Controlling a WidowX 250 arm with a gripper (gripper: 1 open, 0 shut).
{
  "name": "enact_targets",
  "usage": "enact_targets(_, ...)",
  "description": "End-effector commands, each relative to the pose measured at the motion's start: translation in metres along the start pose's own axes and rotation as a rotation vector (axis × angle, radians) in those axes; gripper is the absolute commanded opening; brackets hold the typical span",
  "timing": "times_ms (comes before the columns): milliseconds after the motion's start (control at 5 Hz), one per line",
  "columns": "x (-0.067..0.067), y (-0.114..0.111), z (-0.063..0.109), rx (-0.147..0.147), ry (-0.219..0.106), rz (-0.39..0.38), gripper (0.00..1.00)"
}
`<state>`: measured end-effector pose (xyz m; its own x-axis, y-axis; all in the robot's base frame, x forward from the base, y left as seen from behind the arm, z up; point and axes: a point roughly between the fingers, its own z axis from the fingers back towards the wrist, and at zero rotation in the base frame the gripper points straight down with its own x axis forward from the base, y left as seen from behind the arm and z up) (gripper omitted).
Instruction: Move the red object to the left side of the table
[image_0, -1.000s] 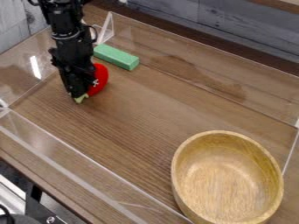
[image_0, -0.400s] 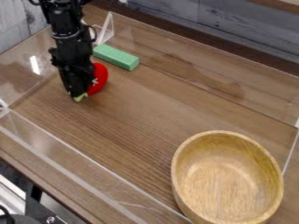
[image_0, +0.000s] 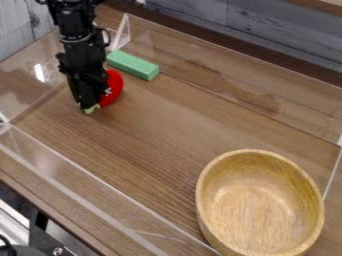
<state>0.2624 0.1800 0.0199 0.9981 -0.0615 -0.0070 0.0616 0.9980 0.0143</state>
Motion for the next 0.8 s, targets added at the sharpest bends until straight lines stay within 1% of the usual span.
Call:
enact_targets(0, -0.0052, 0.0113, 0.0012, 0.017, 0.003, 0.032, 0.0)
enact_targets(600, -0.0097, 0.014, -0.0005, 0.018, 0.026, 0.035, 0.0)
